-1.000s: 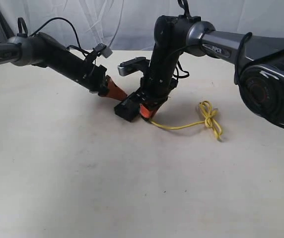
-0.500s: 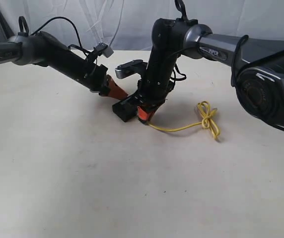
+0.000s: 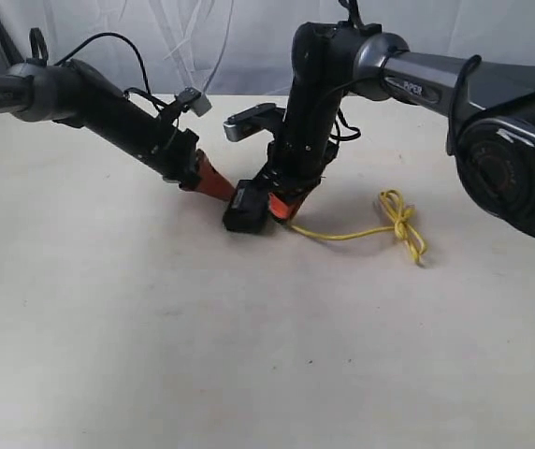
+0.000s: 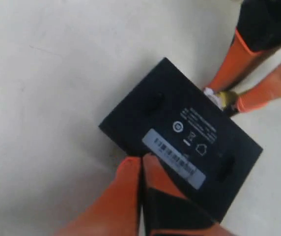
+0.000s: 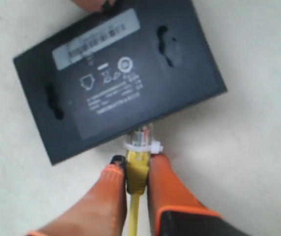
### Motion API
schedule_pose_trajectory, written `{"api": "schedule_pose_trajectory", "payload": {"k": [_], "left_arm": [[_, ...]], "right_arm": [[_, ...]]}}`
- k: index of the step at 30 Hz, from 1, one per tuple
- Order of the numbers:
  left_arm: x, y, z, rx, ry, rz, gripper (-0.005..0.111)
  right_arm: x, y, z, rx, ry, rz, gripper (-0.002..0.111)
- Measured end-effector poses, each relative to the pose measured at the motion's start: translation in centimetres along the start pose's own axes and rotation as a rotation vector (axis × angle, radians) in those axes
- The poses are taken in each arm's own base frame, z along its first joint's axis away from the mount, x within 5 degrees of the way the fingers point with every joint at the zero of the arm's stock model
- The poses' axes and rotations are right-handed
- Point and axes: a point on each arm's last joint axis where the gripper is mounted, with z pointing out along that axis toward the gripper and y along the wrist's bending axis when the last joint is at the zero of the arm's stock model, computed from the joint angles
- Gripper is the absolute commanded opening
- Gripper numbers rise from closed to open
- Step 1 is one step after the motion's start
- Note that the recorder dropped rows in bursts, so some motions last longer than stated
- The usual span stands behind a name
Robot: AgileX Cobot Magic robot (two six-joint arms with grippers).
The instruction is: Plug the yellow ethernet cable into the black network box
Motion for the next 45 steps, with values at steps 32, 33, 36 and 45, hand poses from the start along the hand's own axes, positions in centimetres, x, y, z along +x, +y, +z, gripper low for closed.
{"api": "schedule_pose_trajectory", "payload": {"k": [32,33,36,45], "left_arm": [[-2.2,-6.1,-4.7,-0.077,0.011,-0.077,0.0],[-2.0,-6.2,-4.7,-0.087,0.013,-0.087,0.0],[-1.1,-6.1,-4.3,-0.107,0.023,-0.101,0.0],[0.5,-5.6,-3.2,-0.091,0.081,-0.099,0.0]], "right_arm": [[6.2,4.5,-5.4,-0.054,0.017,-0.129,-0.001],[6.5,4.6,-5.0,-0.069,0.028,-0.169,-0.001],[7.1,4.7,-3.9,-0.104,0.054,-0.238,-0.001],[6.3,4.9,-2.0,-0.213,0.025,-0.161,-0.001]]}}
